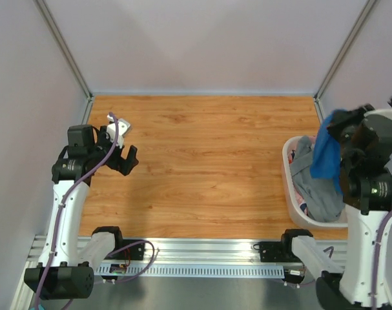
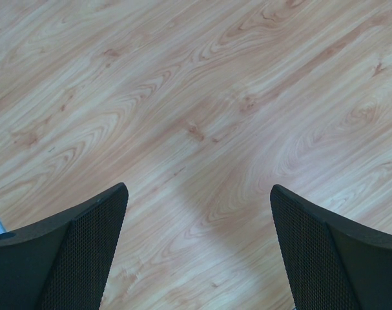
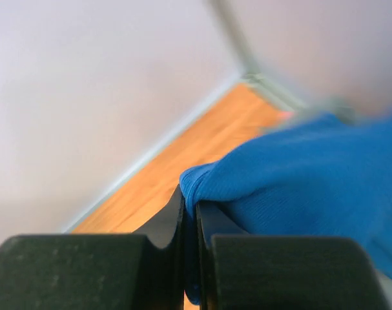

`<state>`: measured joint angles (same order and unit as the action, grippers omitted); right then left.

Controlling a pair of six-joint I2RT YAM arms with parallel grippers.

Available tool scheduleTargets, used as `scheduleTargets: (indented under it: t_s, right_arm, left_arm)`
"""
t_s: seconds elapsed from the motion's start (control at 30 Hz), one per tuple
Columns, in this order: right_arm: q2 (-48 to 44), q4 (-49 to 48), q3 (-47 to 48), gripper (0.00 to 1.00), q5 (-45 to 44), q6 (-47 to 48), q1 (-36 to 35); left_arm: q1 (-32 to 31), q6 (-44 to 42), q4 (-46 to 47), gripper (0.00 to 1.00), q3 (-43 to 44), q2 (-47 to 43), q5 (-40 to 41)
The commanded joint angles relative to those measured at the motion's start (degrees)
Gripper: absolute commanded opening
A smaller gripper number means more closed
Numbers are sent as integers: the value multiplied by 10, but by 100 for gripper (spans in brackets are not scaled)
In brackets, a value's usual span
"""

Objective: Fold and stack the mixed laundry pile
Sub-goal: Place the tank top at the center of the board.

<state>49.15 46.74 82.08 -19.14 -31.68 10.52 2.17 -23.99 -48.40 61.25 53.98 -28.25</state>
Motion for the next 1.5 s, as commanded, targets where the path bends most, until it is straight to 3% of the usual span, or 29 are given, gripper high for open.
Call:
scheduleTargets:
  t_s: [0.0,0.03,0.17,0.23,0.3,0.43,0.5,0.63,0.7,0.77,0.83,0.87,0.97,1.03,1.2,1.33,1.47]
  right_arm:
    - [100,-65,99,0,59,27,-182]
    - [129,-74,150,0,45,79,-304]
    - [325,-67,342,0,96,170,-497]
    - [371,-71,431,0,162,176,-545]
    - [391,-120,429,0,202,137,-546]
    - [347,-193,310,0,114,104,-544]
    - [327,-220,202,0,91,79,-539]
    - [292,-278,-6,0,142,23,-525]
    - [299,-316,-126,6,174,-27,-518]
    - [332,-357,-223,47,216,-53,-510]
    - [380,-325,-256,80,205,-81,-486]
    - [393,-302,-269,83,173,-87,-476]
    - [394,-233,-278,85,75,-83,-468]
    - [360,-227,-293,85,61,-82,-475]
    - [305,-137,-288,81,-5,-76,-553]
    - [300,-92,-319,73,-7,-149,-614]
    - [328,-155,-344,66,58,-160,-697]
  left_arm:
    - [-2,-8,-11,100,31,10,-26]
    - [-2,-7,-14,100,38,16,-28]
    - [-2,-4,-27,100,55,25,-31]
    - [-1,-1,-34,100,65,25,-26]
    - [-1,2,-36,100,72,24,-21]
    - [0,6,-47,100,98,15,-16]
    - [0,6,-51,100,104,10,-15]
    - [-1,-4,-55,100,102,11,-2]
    - [0,-8,-52,100,91,16,6]
    - [-1,-13,-43,100,78,21,20]
    - [-1,-19,-37,100,56,32,44]
    - [0,-25,-34,100,39,43,52]
    - [-1,-47,-16,97,-3,64,89]
    - [-2,-55,-3,93,-23,79,112]
    - [-20,-97,-27,83,-75,134,106]
    - [-143,-120,-9,85,-172,115,133]
    - [-196,-113,40,85,-233,106,165]
